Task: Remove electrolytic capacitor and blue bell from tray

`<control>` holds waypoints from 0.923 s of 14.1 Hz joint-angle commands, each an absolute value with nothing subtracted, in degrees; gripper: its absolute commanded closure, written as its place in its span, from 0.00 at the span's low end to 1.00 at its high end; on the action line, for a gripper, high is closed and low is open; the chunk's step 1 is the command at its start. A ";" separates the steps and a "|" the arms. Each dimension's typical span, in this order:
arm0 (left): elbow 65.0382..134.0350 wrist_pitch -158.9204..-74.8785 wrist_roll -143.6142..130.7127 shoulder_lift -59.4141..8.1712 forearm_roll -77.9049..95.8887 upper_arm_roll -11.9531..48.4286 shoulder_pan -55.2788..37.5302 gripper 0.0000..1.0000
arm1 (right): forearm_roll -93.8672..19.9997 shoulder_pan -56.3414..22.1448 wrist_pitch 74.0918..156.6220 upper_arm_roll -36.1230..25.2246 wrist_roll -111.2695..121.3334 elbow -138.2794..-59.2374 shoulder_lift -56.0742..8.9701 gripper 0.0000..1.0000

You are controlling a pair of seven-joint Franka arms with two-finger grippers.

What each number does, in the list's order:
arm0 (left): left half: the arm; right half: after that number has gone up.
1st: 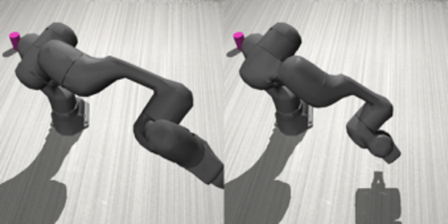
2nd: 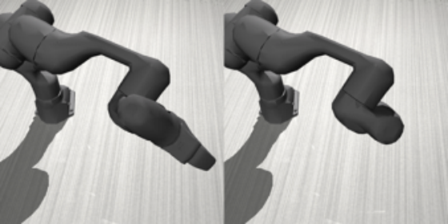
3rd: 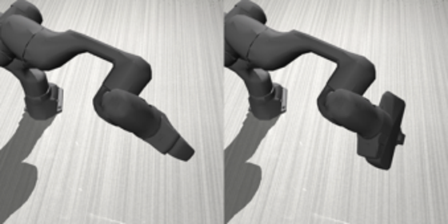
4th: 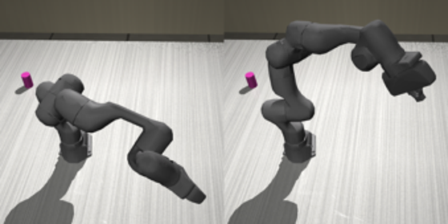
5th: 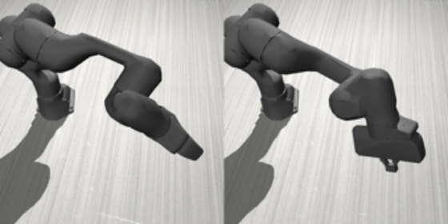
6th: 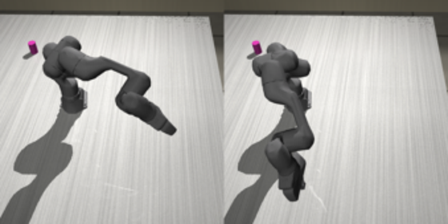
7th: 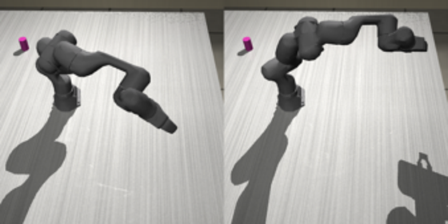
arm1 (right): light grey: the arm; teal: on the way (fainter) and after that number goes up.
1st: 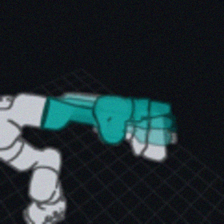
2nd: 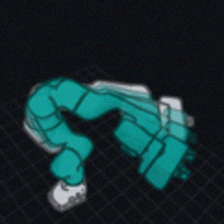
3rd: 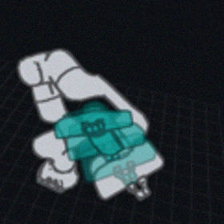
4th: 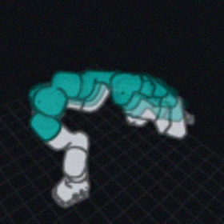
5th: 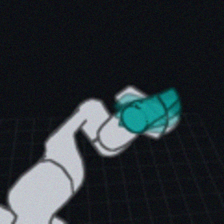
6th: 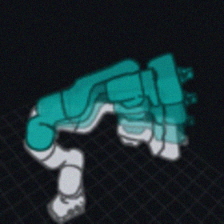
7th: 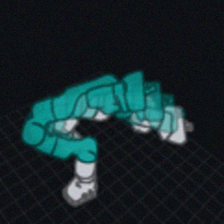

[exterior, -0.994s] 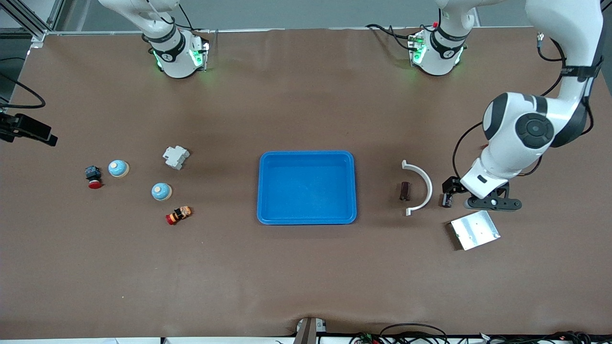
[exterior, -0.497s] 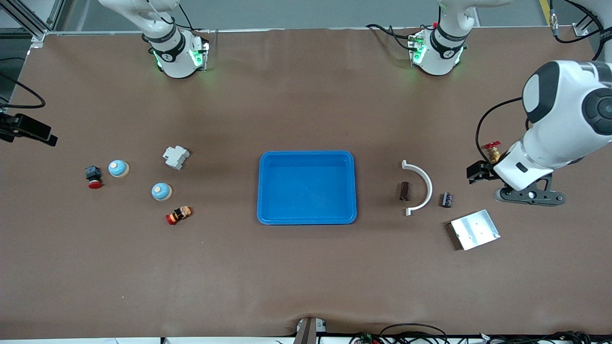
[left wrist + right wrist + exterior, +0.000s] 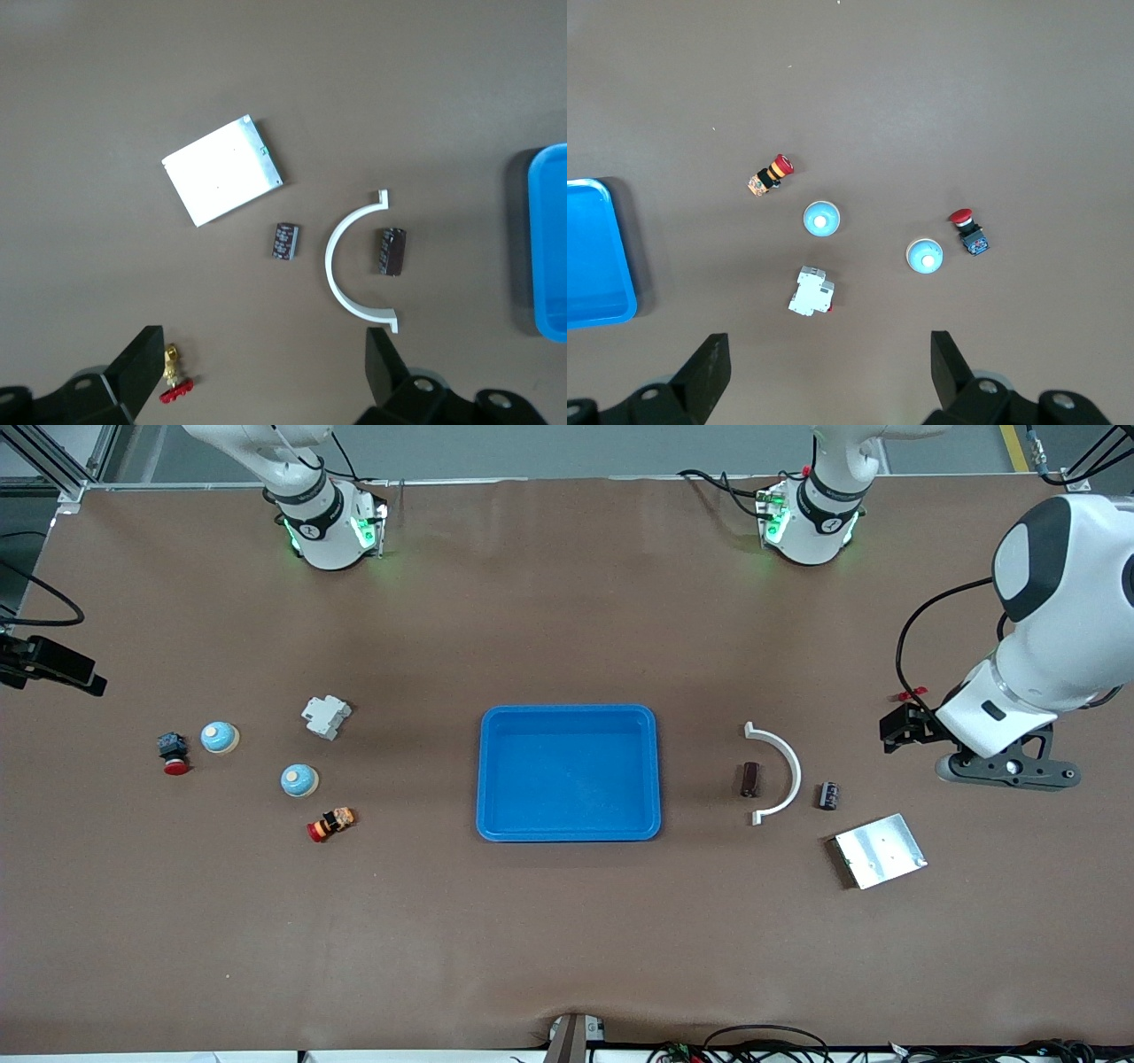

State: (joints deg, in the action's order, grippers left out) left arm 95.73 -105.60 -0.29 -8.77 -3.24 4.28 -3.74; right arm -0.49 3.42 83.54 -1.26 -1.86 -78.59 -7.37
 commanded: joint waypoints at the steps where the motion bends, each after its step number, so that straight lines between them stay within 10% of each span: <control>1: 95.62 -103.89 1.23 -7.38 -1.85 3.96 -4.22 0.00 | -0.53 3.69 83.50 -1.05 -2.02 -78.40 -6.77 0.00; 13: 90.44 -100.99 -5.27 -7.47 0.88 7.56 -4.48 0.00 | -0.35 3.60 83.50 -0.88 -2.02 -78.40 -6.77 0.00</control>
State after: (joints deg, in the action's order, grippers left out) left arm 91.83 -102.31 -4.33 -7.82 0.73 7.10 -4.56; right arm -0.48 3.42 83.72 -1.24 -1.86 -78.59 -7.37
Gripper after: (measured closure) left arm 0.000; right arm 0.000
